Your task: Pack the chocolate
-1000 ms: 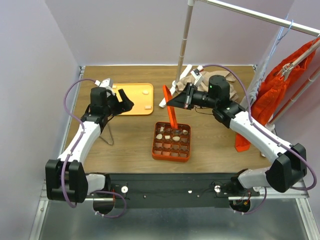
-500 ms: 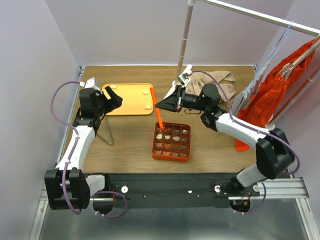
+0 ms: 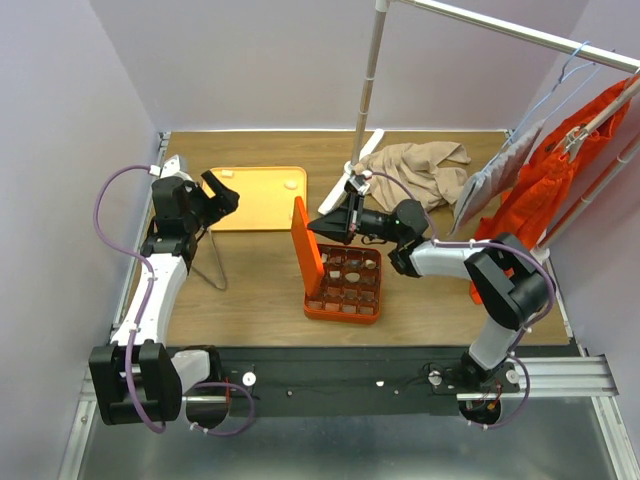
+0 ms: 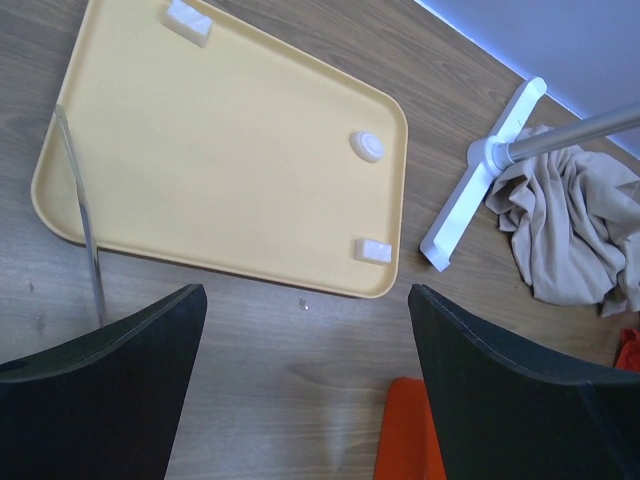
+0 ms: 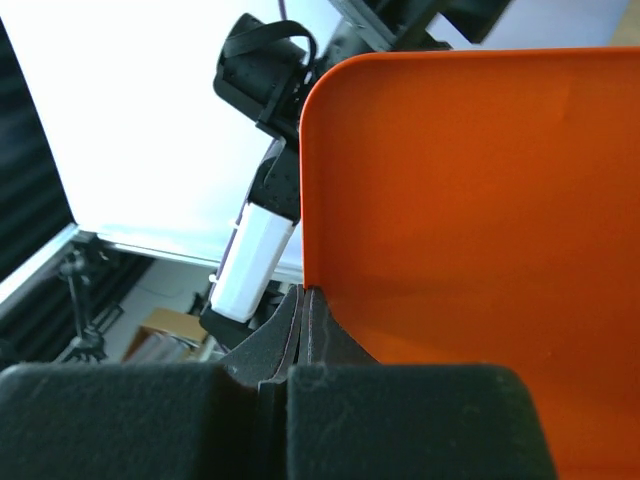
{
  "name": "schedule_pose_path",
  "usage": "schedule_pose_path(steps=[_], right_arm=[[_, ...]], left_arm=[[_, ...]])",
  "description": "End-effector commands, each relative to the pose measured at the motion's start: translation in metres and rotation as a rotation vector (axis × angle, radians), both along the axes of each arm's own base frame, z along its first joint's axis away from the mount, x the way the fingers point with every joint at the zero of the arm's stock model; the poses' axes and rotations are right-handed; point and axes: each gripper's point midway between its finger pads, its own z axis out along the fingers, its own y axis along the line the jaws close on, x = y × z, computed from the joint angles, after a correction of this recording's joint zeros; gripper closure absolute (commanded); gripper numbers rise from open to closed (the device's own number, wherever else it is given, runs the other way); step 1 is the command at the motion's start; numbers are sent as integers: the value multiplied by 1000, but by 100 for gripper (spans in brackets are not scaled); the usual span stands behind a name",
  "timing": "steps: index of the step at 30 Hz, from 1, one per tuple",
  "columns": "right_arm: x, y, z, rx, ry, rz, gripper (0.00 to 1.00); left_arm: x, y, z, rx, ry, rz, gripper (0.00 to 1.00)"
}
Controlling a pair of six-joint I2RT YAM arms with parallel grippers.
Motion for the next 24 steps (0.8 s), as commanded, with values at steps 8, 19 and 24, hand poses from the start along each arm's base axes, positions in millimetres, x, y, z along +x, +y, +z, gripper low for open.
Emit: schedule_pose_path(steps=[8,19,24], right_arm=[[-13,-17,3,102,37,-38,99],[-7,-18,8,107,70,-69,99],[-11,-26,9,123,96,-94,99]], left_arm=[[1,1,5,13,-6,-10,8],[3,1,9,20,-10,-16,8],[2,-1,7,22,-7,-27,8]])
